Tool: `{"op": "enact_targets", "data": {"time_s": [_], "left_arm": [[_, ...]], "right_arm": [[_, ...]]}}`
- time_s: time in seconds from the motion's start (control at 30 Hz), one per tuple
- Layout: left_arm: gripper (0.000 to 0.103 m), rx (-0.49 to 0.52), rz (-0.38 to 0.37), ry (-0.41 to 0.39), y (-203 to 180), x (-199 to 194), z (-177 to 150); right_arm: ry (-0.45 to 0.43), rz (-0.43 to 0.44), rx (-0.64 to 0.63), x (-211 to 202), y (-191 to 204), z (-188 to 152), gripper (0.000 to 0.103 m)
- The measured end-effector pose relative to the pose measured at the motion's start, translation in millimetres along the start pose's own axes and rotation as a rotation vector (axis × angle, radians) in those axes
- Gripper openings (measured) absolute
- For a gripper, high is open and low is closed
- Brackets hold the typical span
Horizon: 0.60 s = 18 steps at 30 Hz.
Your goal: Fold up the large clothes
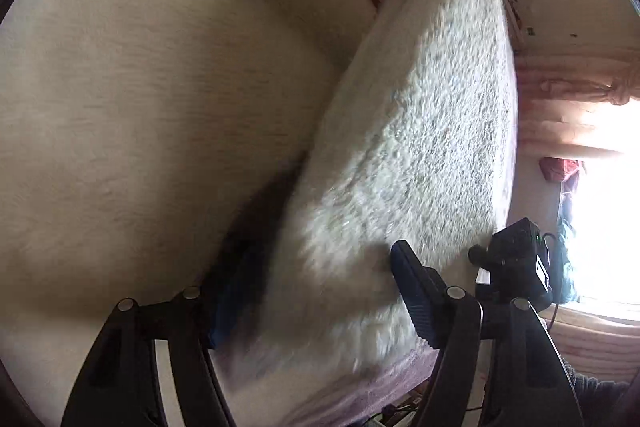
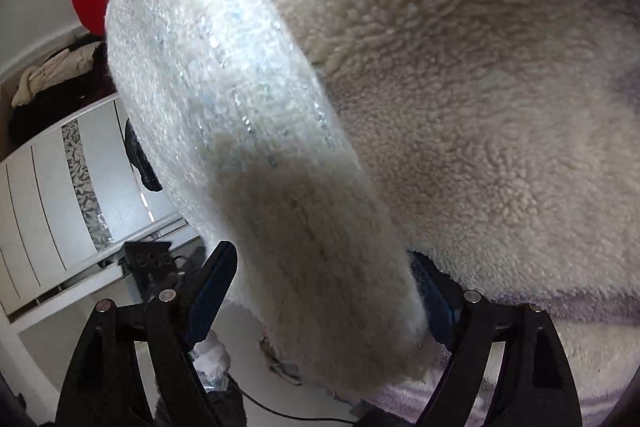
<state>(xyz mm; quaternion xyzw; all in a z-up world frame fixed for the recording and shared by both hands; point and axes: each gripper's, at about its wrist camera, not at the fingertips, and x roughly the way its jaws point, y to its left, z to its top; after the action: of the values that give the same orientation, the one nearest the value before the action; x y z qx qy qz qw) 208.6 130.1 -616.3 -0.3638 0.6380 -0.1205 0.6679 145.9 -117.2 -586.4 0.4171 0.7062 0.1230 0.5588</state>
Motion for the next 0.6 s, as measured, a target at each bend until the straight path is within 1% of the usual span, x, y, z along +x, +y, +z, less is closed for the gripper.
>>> {"op": "enact_targets", "data": {"time_s": [0.03,0.07,0.1,0.13,0.17,0.2,0.23,0.3,0.37,0.4,0.5,0.57,0.6], "left_arm": [[0.067,-0.005,-0.013,-0.024,-4,2,2],[0.067,-0.005,-0.023,-0.04,-7,2,3],[0.062,0.005,-0.023,-0.064,-13,1,3],[0.038,0.036,-0.002,-0.084,-21,0,2],[0.027,0.054,0.02,-0.083,-26,2,1],[0.02,0.068,0.025,-0.09,-32,-1,-3],[0.016,0.066,0.021,-0.097,-34,-5,-7],[0.015,0.051,0.004,-0.106,-39,-14,-17],[0.014,0.036,-0.005,-0.109,-45,-23,-28],[0.014,0.04,-0.005,-0.104,-49,-28,-35],[0.014,0.044,-0.008,-0.08,-50,-30,-44],[0.016,0.024,-0.028,-0.054,-38,-20,-40],[0.022,-0.008,-0.051,-0.041,-29,-12,-35]], "right_arm": [[-0.001,-0.005,-0.006,0,1,-1,0.081],[-0.007,-0.01,-0.007,-6,2,1,0.072],[-0.014,-0.022,-0.001,-6,0,-1,0.042],[-0.019,0.006,0.011,-9,2,-3,0.027],[-0.032,0.039,0.029,-16,4,-3,0.023],[-0.047,0.042,0.036,-21,6,-4,0.02],[-0.058,0.044,0.04,-23,9,-9,0.018],[-0.067,0.09,0.082,-29,11,-25,0.017],[-0.069,0.095,0.088,-31,16,-40,0.017],[-0.063,0.088,0.087,-34,19,-50,0.016],[-0.041,0.055,0.08,-45,18,-62,0.016],[-0.024,0.042,0.076,-38,10,-66,0.018],[-0.026,0.025,0.07,-39,7,-62,0.022]]}}
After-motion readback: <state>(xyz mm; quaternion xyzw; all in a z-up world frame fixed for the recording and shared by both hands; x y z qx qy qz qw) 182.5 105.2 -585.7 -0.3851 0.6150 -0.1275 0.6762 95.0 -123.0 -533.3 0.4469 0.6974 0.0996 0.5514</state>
